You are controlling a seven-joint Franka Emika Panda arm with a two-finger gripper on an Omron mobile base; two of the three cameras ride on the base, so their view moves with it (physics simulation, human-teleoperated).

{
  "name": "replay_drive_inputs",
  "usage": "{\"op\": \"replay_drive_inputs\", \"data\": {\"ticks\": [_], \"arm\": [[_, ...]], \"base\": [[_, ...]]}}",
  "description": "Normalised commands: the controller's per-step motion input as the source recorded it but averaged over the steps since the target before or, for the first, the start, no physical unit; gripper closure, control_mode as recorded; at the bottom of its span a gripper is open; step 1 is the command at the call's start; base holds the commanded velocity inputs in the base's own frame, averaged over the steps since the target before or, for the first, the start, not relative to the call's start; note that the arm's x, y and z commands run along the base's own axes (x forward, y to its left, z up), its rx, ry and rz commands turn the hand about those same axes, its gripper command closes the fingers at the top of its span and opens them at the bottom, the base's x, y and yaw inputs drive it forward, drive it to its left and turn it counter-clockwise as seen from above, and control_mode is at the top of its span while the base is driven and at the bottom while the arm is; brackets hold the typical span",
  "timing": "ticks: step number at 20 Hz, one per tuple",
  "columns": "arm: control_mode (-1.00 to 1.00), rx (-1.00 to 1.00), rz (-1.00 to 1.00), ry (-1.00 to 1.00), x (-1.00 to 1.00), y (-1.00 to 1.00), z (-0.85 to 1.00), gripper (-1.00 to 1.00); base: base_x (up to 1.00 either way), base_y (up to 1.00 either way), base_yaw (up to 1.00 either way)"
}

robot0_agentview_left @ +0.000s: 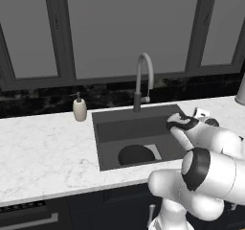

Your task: Pick the pan and sponge and place them into the sink. Then turn on the water.

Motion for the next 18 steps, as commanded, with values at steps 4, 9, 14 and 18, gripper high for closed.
{"op": "replay_drive_inputs", "data": {"ticks": [4,9,14,18], "arm": [[-1.00,0.07,0.00,0.00,-0.60,-0.42,0.72,-1.00],[-1.00,0.12,0.00,0.00,-0.60,-0.26,0.74,-1.00],[-1.00,0.23,-0.07,0.07,-0.30,-0.28,0.50,-1.00],[-1.00,0.14,-0.15,0.09,-0.11,-0.23,0.01,-1.00]], "base": [[0.00,0.00,0.00],[0.00,0.00,0.00],[0.00,0.00,0.00],[0.00,0.00,0.00]]}}
